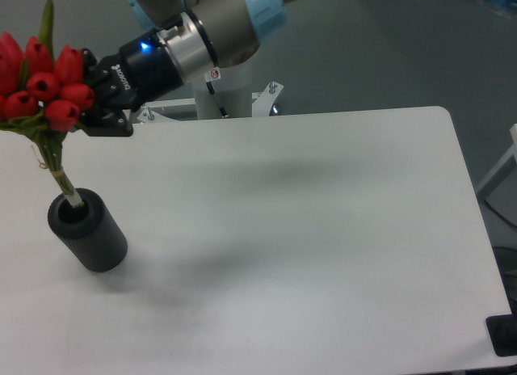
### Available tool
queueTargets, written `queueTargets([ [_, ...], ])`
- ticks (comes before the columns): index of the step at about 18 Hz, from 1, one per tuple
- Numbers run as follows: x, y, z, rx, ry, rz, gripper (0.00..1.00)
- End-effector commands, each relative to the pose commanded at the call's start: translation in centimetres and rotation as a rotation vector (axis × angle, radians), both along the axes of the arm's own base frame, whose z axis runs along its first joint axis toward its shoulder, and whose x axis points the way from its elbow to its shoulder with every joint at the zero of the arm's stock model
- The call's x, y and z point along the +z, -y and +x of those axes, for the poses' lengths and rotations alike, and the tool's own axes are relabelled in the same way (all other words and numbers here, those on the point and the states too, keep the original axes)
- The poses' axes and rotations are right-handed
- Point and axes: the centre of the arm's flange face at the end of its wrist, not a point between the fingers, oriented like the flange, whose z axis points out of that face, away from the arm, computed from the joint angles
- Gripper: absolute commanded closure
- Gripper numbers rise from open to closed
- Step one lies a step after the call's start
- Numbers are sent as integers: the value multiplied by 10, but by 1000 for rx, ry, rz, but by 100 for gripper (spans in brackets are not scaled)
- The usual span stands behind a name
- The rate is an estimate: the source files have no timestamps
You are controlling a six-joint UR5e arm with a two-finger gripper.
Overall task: Insert the flowers into the vase
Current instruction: 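Lower the tulip stems into the black vase opening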
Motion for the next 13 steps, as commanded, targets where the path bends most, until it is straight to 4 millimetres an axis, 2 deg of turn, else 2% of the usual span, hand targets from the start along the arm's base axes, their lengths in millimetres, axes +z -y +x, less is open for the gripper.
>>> queueTargets([
  [3,-15,0,9,-22,-18,13,88],
  [13,-61,1,13,-40,-19,-1,87],
])
